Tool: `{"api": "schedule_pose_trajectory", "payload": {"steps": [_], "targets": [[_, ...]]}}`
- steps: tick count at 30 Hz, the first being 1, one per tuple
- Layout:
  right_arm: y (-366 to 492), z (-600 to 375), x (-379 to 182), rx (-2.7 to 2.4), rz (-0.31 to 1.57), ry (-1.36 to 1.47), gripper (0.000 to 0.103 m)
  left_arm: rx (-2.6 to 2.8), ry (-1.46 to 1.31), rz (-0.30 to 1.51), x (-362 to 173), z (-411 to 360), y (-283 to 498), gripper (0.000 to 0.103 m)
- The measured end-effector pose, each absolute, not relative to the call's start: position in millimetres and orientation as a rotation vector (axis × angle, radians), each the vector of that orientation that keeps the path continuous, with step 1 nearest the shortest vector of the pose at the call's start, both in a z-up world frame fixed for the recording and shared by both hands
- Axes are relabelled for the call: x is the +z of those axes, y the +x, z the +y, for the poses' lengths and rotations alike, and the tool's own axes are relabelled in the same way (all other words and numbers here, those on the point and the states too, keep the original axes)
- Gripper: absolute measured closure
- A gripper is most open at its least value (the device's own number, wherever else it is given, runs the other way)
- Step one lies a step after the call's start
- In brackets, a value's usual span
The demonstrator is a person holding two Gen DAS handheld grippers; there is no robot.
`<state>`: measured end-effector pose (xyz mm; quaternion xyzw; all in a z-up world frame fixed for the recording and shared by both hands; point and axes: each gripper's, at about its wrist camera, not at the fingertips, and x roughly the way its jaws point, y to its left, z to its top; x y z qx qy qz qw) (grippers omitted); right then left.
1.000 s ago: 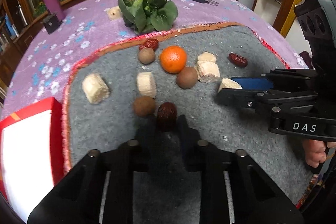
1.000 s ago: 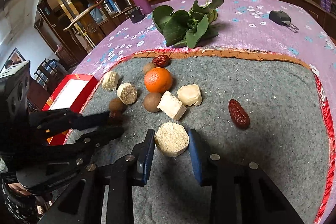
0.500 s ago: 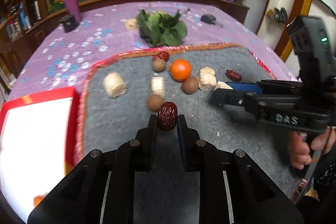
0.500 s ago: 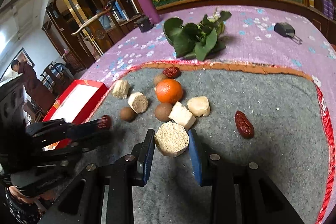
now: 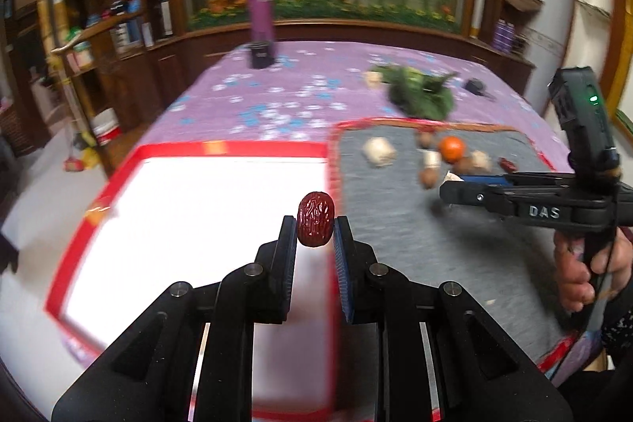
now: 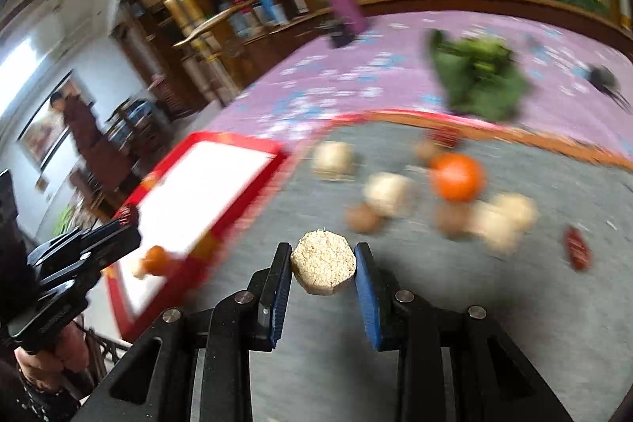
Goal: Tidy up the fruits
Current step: 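Carry the cake and date over the white tray and release both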
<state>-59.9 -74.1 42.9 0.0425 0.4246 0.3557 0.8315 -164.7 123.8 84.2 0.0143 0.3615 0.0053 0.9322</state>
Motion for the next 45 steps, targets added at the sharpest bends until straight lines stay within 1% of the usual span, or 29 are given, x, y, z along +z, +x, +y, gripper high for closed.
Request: {"api": "schedule_pose_trajectory", "payload": {"steps": [4,9,15,21,23,25,26,27,29,32,36,45], "targets": [[-69.2,-21.3,49.5,0.838,0.892,0.042,0.072,0.096,0.016,0.763,73.0,156.1,-177.9,0.085],[-80.2,33.5,46.3,0.906,0.907,-0.013,0.072,0.129,-0.015,0.788,59.5,178.2,-189.7,0.085],[-96.0,65.9,39.8,0.939,0.898,-0.078,0.072,0.131,-0.032,0.803,48.3,190.9,-195.9,0.085],[-91.9,80.9,30.3,0.898,0.911,-0.092,0.073,0.148,-0.033,0.811,45.5,197.2,-192.3,0.085],[-89.4,83.4,29.6,0.896,0.925,-0.095,0.071,0.17,-0.017,0.818,45.2,196.7,-191.0,0.084],[-87.8,82.8,32.8,0.896,0.928,-0.093,0.066,0.18,-0.001,0.817,46.8,195.3,-190.1,0.079],[-87.8,81.2,36.0,0.897,0.918,-0.085,0.065,0.188,0.009,0.812,48.8,194.1,-190.4,0.068],[-87.8,76.0,41.0,0.902,0.893,-0.061,0.062,0.196,0.018,0.8,51.3,192.6,-191.9,0.053],[-86.1,62.4,51.5,0.906,0.849,-0.016,0.057,0.201,0.036,0.764,58.4,189.1,-196.1,0.04],[-82.3,38.0,63.4,0.877,0.795,0.03,0.056,0.177,0.057,0.726,68.7,180.7,-198.2,0.04],[-67.1,-12.8,71.0,0.802,0.772,0.087,0.056,0.11,0.083,0.702,79.5,155.9,-196.4,0.04],[-38.7,-167.8,63.4,0.534,0.766,0.214,0.055,-0.093,0.154,0.735,79.8,75.5,-170.2,0.04]]}}
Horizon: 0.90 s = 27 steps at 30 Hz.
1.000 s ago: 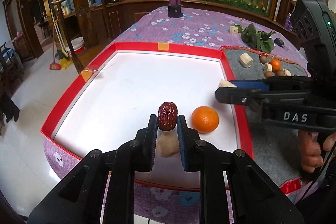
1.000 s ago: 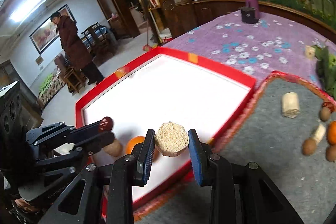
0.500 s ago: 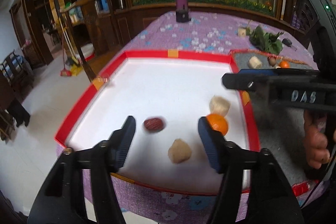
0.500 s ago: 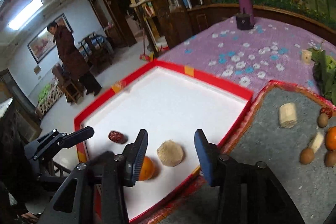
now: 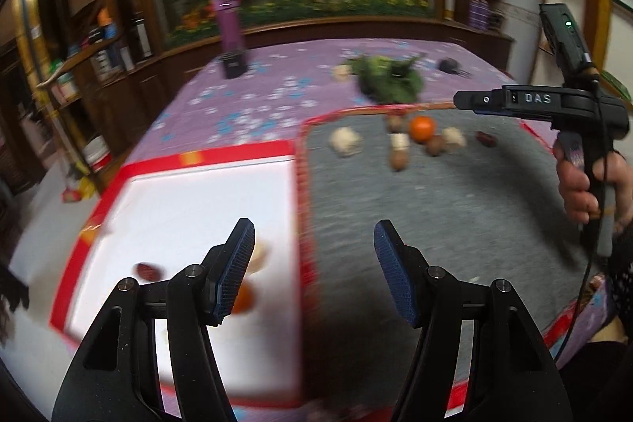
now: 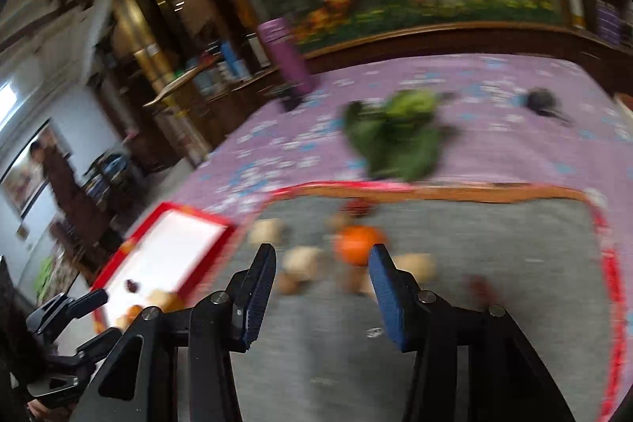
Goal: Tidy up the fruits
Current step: 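Carry the cake and date over the white tray and release both, then grasp a red date with the right tool while the left tool grasps a tan block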
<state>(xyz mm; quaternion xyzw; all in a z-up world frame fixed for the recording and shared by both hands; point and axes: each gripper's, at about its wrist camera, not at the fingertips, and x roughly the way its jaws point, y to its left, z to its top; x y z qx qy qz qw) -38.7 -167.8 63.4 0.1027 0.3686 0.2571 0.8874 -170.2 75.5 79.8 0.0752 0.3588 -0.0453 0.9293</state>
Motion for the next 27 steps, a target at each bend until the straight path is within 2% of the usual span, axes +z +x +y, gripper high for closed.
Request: {"api": "schedule_pose_trajectory", "payload": {"steps": [7,17,19,22,25,27], "targets": [[-16.6,-230.6,39.5,0.42,0.836,0.238,0.055,-0.205,0.194,0.778,74.0,22.5,-130.0,0.04],[-8.1,-213.5,18.5,0.363,0.941,0.083,0.059,-0.185,0.231,0.835,69.2,20.3,-101.8,0.04],[-8.0,-213.4,16.6,0.359,0.937,0.067,0.062,-0.171,0.241,0.827,73.2,24.9,-98.4,0.04],[-6.4,-214.0,13.7,0.341,0.932,0.054,0.076,-0.168,0.228,0.83,77.4,33.5,-89.1,0.04],[-7.0,-212.5,12.7,0.312,0.92,0.015,0.086,-0.152,0.206,0.839,81.0,43.7,-76.1,0.04],[-5.9,-217.1,13.3,0.307,0.927,0.049,0.086,-0.144,0.185,0.85,82.8,50.4,-67.8,0.04]]}}
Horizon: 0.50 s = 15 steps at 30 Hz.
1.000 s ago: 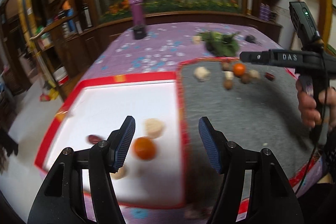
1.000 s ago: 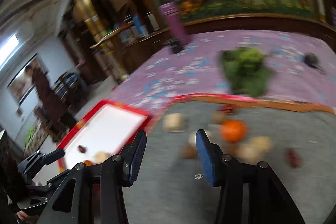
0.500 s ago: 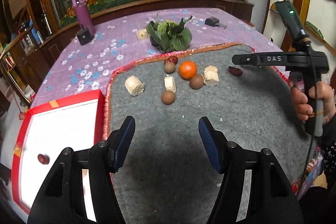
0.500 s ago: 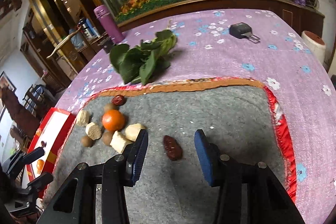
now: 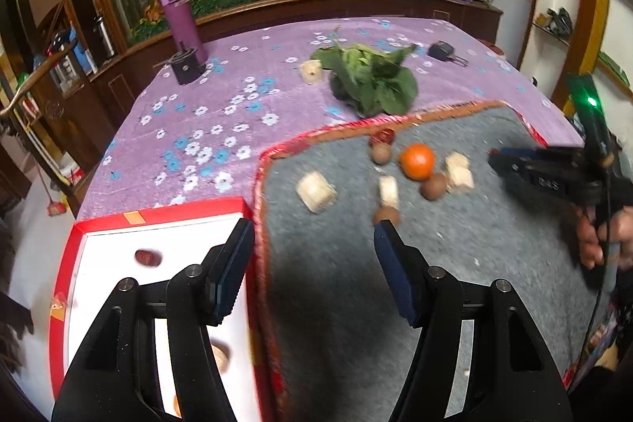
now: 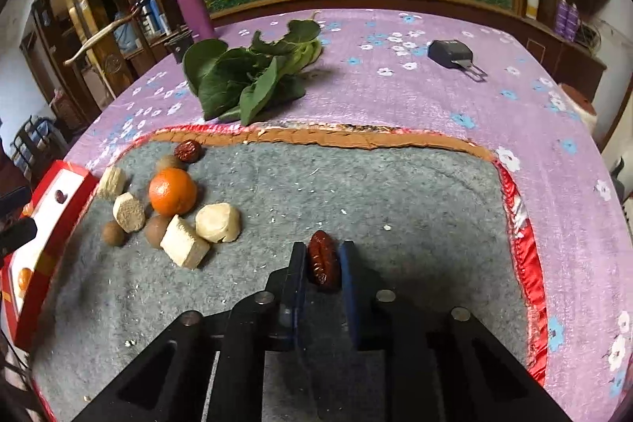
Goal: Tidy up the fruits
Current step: 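Grasp a red date with the right tool while the left tool grasps a tan block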
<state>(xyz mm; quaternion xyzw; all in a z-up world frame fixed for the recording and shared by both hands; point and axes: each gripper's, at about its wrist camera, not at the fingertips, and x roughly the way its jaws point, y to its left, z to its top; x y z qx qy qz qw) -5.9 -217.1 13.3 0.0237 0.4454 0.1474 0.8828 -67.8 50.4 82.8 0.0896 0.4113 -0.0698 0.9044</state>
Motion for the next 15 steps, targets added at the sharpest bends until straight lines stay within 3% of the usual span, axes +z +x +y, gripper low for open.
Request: {"api": "schedule_pose_trajectory", "payload": {"steps": [11,13,15], "targets": [[-4.2,-234.6,21.4,0.314,0.921,0.206,0.087,-0.107,0.118,0.971,60.3,41.5,-3.1,0.04],[-2.2,-237.2,19.2,0.305,0.937,0.225,0.087,-0.079,0.118,0.987,53.3,39.4,7.1,0.044],[-1.9,-238.9,18.6,0.308,0.942,0.239,0.087,-0.056,0.109,1.007,46.7,39.8,15.1,0.055]]}}
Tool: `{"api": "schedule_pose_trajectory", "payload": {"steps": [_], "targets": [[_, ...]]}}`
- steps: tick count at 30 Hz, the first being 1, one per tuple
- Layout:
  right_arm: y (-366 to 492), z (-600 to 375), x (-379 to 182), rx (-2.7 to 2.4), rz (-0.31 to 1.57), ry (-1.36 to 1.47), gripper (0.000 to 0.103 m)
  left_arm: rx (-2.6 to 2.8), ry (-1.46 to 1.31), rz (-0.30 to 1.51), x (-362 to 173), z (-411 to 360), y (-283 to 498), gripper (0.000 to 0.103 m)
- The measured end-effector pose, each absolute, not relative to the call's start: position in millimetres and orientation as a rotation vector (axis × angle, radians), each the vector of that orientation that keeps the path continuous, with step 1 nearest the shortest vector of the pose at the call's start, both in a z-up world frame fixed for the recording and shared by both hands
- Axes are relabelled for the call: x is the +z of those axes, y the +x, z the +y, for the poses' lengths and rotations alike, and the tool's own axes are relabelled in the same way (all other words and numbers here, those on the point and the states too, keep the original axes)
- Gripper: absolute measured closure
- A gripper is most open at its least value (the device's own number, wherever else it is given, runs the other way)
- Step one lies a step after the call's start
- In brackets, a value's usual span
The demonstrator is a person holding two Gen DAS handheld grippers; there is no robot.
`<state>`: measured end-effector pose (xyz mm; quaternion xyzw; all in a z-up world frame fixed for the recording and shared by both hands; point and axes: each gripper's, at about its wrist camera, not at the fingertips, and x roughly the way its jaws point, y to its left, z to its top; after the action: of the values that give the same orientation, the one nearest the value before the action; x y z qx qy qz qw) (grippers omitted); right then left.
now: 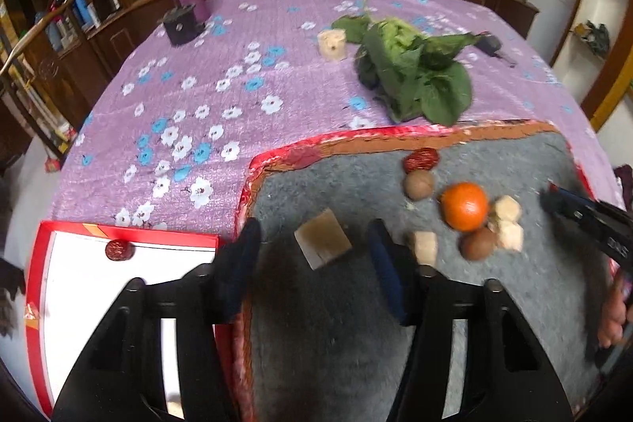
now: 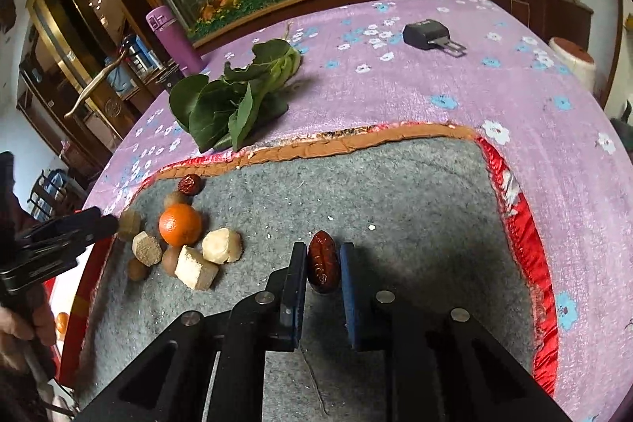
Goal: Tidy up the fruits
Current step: 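Grasp a red date with the right tool while the left tool grasps a tan block, then carry the date and block over the white tray and release both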
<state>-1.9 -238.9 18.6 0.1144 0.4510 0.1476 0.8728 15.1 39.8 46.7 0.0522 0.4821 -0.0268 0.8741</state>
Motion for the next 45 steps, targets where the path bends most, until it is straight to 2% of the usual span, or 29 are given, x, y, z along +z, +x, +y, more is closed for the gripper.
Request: {"api": "schedule_pose_trajectory", "payload": {"steps": [2,5,6,18,30,45], "targets": [[-2.4,-239.2,19.4,0.307,0.937,0.243,0.087,-0.052,0.111,1.024,40.0,37.9,19.9,0.057],[-3.1,-239.2,21.3,0.315,0.928,0.248,0.087,-0.061,0.118,1.047,29.9,34.3,22.6,0.068],[-3.8,-239.1,22.1,0.314,0.923,0.249,0.087,-0.066,0.112,1.052,26.9,34.3,22.7,0.069],[-6.3,-242.3,33.1,0.352,0.854,0.294,0.087,-0.082,0.105,0.99,28.6,32.9,10.3,0.071],[-17.6,-232.6,45.7,0.44,0.768,0.308,0.087,-0.131,0.095,0.798,87.1,33.6,-81.1,0.071],[-36.2,-187.7,46.6,0.56,0.777,0.242,0.087,-0.075,0.002,0.757,83.8,74.4,-150.7,0.071]]}}
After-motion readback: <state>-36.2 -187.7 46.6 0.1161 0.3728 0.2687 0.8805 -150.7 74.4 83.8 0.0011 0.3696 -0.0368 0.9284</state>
